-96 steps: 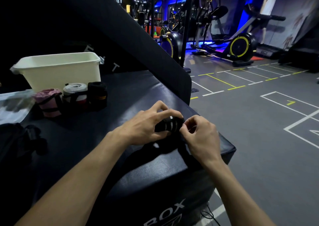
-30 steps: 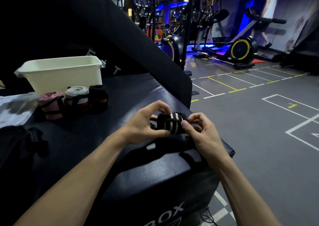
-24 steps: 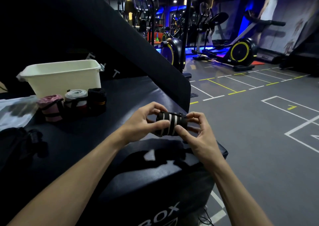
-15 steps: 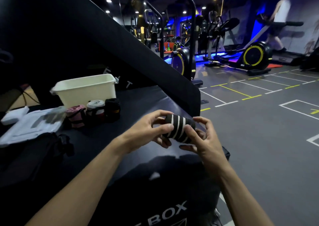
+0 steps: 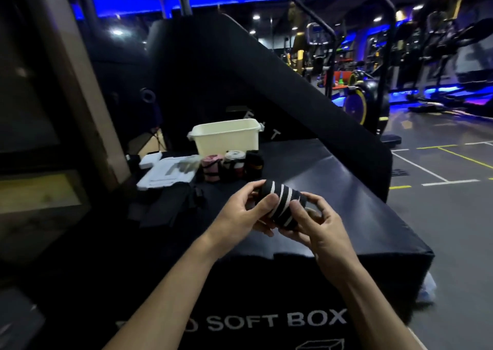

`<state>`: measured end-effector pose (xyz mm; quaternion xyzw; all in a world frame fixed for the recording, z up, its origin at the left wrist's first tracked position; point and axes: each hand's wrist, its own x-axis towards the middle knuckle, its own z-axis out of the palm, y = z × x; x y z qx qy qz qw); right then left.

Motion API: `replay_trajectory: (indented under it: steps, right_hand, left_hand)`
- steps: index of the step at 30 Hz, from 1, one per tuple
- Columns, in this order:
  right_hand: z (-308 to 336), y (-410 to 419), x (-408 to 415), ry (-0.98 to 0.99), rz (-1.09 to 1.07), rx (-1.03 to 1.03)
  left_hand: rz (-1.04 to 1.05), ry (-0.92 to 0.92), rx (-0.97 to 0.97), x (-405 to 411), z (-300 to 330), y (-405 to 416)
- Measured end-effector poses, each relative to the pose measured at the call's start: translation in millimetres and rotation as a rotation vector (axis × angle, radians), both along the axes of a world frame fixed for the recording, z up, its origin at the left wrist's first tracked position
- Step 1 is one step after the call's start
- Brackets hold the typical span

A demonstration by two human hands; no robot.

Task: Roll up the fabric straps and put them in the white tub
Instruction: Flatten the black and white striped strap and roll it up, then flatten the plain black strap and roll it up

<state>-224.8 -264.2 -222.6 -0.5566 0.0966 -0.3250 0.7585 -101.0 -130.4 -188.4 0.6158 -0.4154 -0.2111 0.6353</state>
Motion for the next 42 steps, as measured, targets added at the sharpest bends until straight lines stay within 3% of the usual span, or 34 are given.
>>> replay_trajectory:
  steps: [4,9,13,15,18,21,23,26,29,34,42]
  right_hand:
    - [-11,20,37,0.051,0.043,-0.054]
    - [-22,43,87,0.103,0.025,-0.115]
    - [-29,47,120,0.145,-0.056,-0.131]
    - [-29,46,136,0.165,-0.121,-0.234]
    - [-19,39,163,0.218,-0.184,-0.398]
    - [-6,22,211,0.332,-0.232,-0.704]
    - [6,17,248,0.393,-0.283,-0.912]
    - [21,19,295,0.441,-0.327,-1.142]
    - [21,21,320,0.537,-0.383,-1.315]
    - [16,17,323,0.590,-0.389,-1.314]
    - [18,26,285,0.512,-0.330,-1.246]
  left_hand:
    - [0.014,0.091,-0.056,33,-22,41]
    - [0.145,-0.004,-0.027,75,-42,60]
    - [0.259,-0.356,0.241,116,-39,70]
    - [0.367,-0.574,0.342,139,-35,82]
    - [0.455,-0.744,0.505,174,-30,108]
    - [0.444,-0.758,0.767,202,-29,133]
    - [0.356,-0.709,0.815,211,-29,146]
    - [0.230,-0.647,0.808,218,-30,157]
    - [0.271,-0.668,0.783,225,-30,164]
    - [0.394,-0.607,0.684,223,-31,166]
    - [0.757,-0.499,0.098,205,-20,165]
